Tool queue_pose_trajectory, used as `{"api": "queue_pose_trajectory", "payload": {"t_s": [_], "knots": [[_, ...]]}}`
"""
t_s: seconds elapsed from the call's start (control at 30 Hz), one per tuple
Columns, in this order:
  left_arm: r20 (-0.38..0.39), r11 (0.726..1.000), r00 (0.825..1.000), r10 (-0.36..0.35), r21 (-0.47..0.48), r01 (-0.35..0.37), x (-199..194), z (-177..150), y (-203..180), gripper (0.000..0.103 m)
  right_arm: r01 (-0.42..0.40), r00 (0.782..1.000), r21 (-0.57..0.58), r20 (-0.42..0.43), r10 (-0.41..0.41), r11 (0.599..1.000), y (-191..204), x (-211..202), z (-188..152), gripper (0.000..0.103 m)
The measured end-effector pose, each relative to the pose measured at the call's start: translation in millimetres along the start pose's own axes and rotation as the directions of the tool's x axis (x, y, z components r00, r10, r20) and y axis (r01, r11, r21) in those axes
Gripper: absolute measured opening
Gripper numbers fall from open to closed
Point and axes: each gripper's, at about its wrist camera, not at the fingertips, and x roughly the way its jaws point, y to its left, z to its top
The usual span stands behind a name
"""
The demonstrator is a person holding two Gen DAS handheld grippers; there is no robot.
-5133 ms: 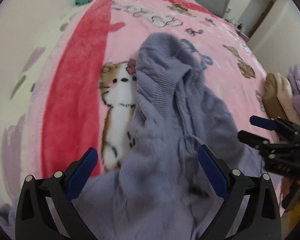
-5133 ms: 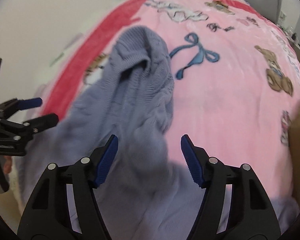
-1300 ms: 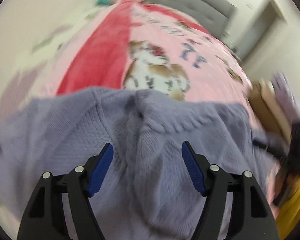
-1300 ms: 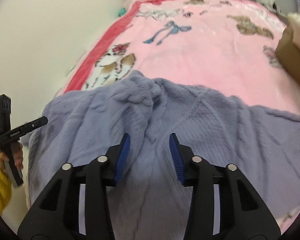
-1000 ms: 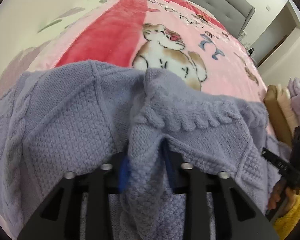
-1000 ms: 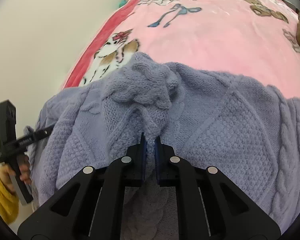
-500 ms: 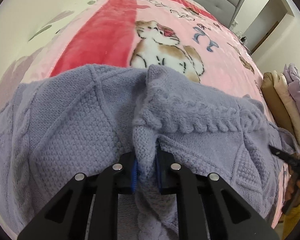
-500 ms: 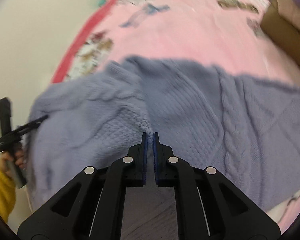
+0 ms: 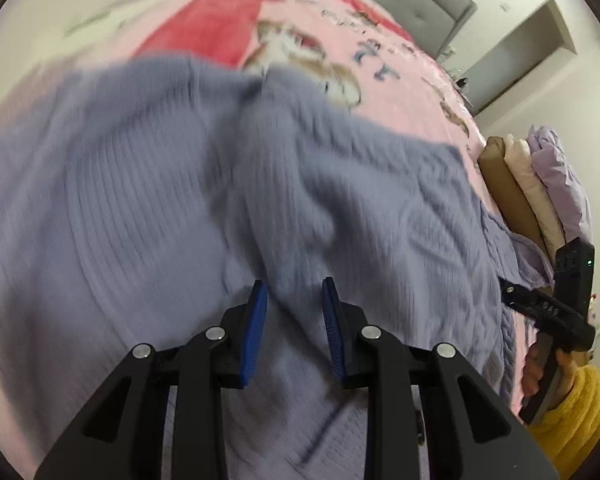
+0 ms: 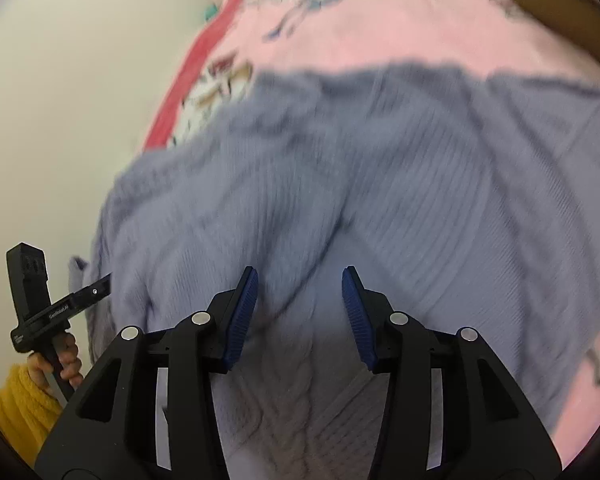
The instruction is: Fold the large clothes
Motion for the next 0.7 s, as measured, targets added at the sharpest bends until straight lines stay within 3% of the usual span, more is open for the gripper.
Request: {"api": "queue_pose_trajectory", "payload": {"t_s": [0.17, 0.2, 0.23, 0.27, 0.53, 0.6, 0.7], "knots": [[0.043, 0.995, 0.999, 0.005, -0.096, -0.001, 4.3, -13.6, 0.8, 0.027, -0.01, 1.0, 0.037, 0.027, 0.009, 0.999, 6.5, 12.5, -0.7, 0.042], [0.056, 0.995, 0.998, 0.016, -0.1, -0.01, 3.9, -13.4, -0.7, 0.014, 0.006, 0.999, 0.023, 0.033, -0.007, 1.0, 11.2, 12.7, 0.8, 0.035], [0.06, 0.995, 0.998, 0.035, -0.094, -0.029, 4.1, -12.5, -3.4, 0.009, 0.018, 0.999, -0.008, 0.04, -0.018, 1.0, 17.7, 12.9, 2.1, 0.019], [0.059, 0.995, 0.997, 0.053, -0.087, -0.048, 4.2, -10.9, -6.1, 0.008, 0.037, 0.998, -0.026, 0.042, -0.036, 0.999, 20.8, 12.2, 2.9, 0.009], [0.128, 0.991, 0.988, 0.092, -0.108, -0.078, -18.0, 6.2, 14.5, 0.005, 0.015, 0.997, -0.011, 0.081, -0.014, 1.0, 13.8, -27.9, 8.1, 0.005], [0.116, 0.98, 0.979, 0.168, -0.129, -0.153, -19.7, 9.2, 28.2, 0.0, 0.06, 0.996, -0.013, 0.067, -0.059, 0.998, 8.4, -34.2, 5.2, 0.005], [0.079, 0.97, 0.989, 0.125, -0.22, -0.105, -17.7, 7.4, 56.9, 0.0, 0.06, 0.998, 0.012, 0.018, -0.06, 0.998, -3.8, -25.8, -1.4, 0.005]]}}
